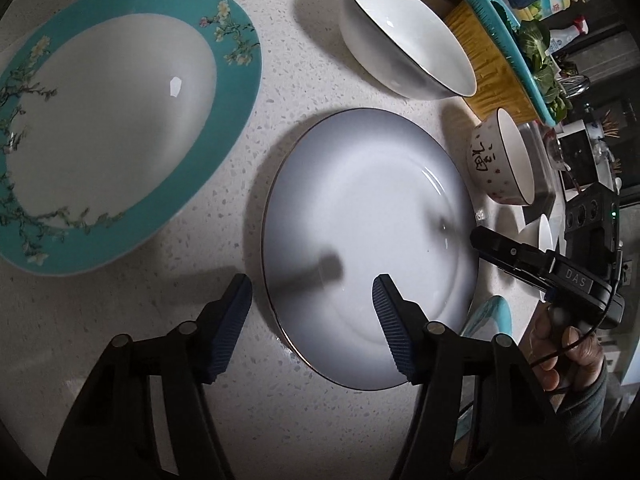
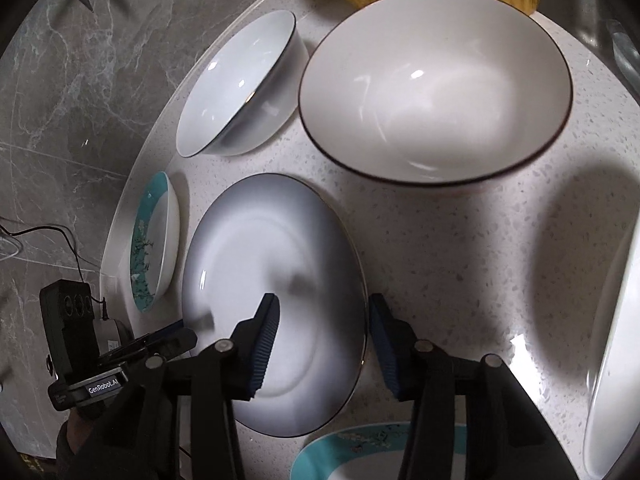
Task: Organize plates and bowls
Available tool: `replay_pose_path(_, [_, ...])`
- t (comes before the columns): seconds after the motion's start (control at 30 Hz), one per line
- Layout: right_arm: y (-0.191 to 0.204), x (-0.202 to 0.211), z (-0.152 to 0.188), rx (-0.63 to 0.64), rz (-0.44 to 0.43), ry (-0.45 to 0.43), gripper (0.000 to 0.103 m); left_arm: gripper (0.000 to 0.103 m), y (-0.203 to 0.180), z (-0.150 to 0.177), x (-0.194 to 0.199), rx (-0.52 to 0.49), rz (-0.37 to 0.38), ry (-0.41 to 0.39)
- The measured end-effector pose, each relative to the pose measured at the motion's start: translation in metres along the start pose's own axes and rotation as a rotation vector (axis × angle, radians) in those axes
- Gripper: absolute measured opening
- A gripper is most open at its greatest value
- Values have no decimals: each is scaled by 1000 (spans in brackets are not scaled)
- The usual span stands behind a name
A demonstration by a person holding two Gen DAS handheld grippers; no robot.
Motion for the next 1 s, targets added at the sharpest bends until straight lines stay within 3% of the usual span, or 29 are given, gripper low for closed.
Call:
replay_pose_path(0.27, [3, -2, -3, 31, -12, 33, 50, 60, 1, -7, -2, -17, 28, 16])
replay_pose_path(0.4, [5, -2, -2, 64, 11, 41, 50, 56, -5, -7, -7, -57, 13, 37])
replay_pose_path(0.67, [11, -5, -5, 101, 40, 77, 50, 49, -1, -13, -8, -35, 38, 44])
replay_pose_path(0.77, [10, -7, -6, 116, 71, 92, 42, 42, 2, -16, -8, -20, 32, 45])
replay_pose_path(0.87, [3, -8, -8, 108, 106, 111, 22, 28, 10, -20, -6, 8, 21, 48])
replay_pose_path(1.0, [4, -8, -8, 129, 138, 134, 23, 21, 15, -22, -5, 17, -1, 44])
Point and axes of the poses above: each gripper's, at about its wrist camera, not at the fingertips, and x roughly against the way its jaws point, y to its left, z to its underside, the point moved 6 cm from there along -x, roughly the way its jaws point, and after that the axes turned 11 degrees about z, right-handed, at the moved point
